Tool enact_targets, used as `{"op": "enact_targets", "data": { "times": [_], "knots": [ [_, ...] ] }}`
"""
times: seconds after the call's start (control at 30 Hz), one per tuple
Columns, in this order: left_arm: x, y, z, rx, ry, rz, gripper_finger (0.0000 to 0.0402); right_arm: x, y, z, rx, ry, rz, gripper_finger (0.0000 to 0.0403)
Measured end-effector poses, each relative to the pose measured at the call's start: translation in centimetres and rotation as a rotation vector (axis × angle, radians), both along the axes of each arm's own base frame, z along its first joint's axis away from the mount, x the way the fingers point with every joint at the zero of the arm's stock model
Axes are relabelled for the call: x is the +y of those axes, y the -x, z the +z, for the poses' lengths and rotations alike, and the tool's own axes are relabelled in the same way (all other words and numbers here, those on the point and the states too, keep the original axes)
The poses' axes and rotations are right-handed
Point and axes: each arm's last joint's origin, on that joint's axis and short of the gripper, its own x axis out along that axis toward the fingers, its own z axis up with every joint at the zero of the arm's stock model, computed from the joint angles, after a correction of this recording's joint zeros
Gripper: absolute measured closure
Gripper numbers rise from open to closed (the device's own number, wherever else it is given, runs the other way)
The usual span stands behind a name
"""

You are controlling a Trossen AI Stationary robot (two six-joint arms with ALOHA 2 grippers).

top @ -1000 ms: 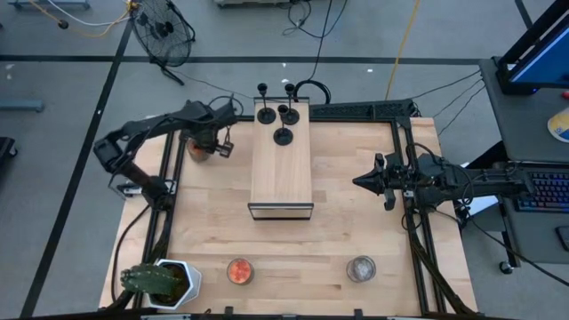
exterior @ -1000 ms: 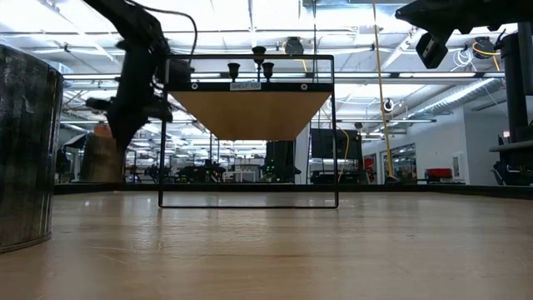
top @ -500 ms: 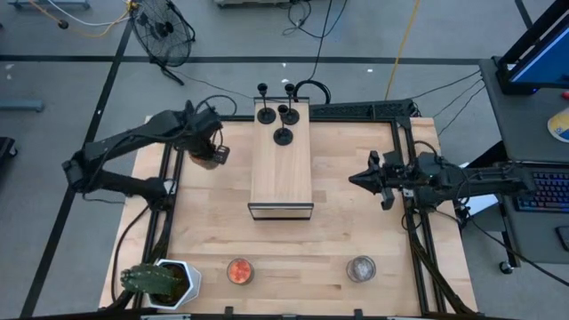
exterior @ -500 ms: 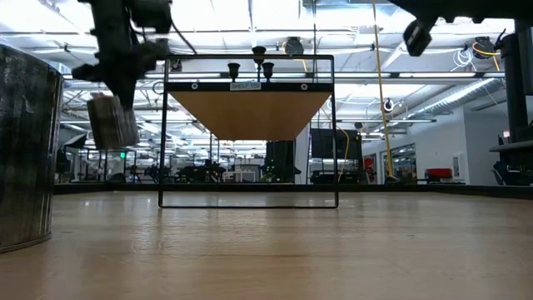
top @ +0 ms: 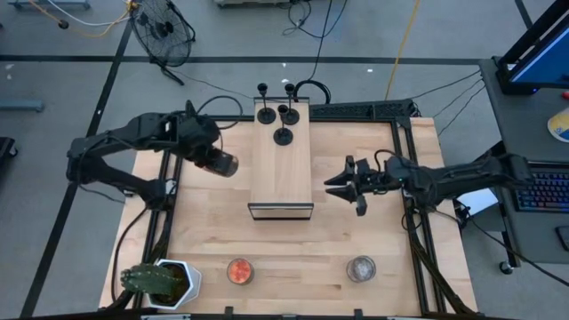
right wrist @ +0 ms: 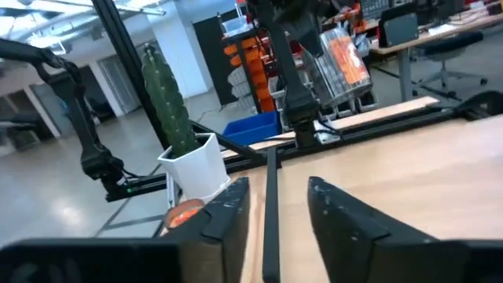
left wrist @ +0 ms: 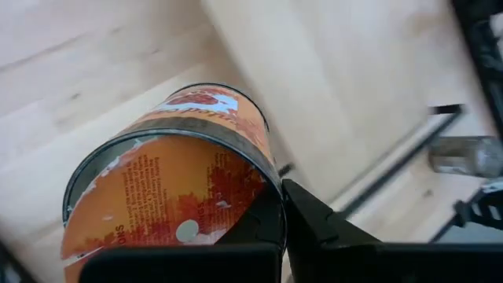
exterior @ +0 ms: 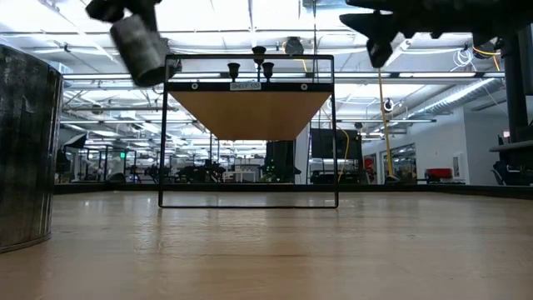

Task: Pick & Place candle stick holders
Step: Put the top orange scented candle on the shelf

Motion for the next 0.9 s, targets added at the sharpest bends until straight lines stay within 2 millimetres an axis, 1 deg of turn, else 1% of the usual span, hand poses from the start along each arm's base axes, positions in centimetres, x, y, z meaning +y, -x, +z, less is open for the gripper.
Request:
{"op": "enact_targets", "data": {
  "times": [0.13,0.27,0.4,0.53,0.73,0.9],
  "knots": [
    [-1.2,-2.3,1.6,-0.031,-0.022,-0.054,0.0401,0.0,-1.5,1.4,-0.020,0.072,-0.001,0.0240],
    [-2.4,-5.0,2.2,-0.024,-0.025,-0.108,0.0401,0.0,-3.2,3.3,-0.017,0.169,0.000,0.0192],
    [-3.7,-7.1,2.8,-0.033,-0.041,-0.155,0.0401,0.1,-4.9,4.9,0.037,0.264,0.007,0.0146],
    [-4.9,-8.9,3.2,-0.045,-0.043,-0.200,0.0401,0.1,-6.6,5.9,0.124,0.359,0.025,0.0111],
    [-6.1,-10.6,3.5,-0.060,-0.052,-0.251,0.0401,0.1,-9.4,7.0,0.171,0.415,0.037,0.0079],
    [-6.6,-11.0,3.3,-0.055,-0.057,-0.269,0.0401,0.7,-11.6,7.9,0.176,0.420,0.056,0.0055]
  ]
}}
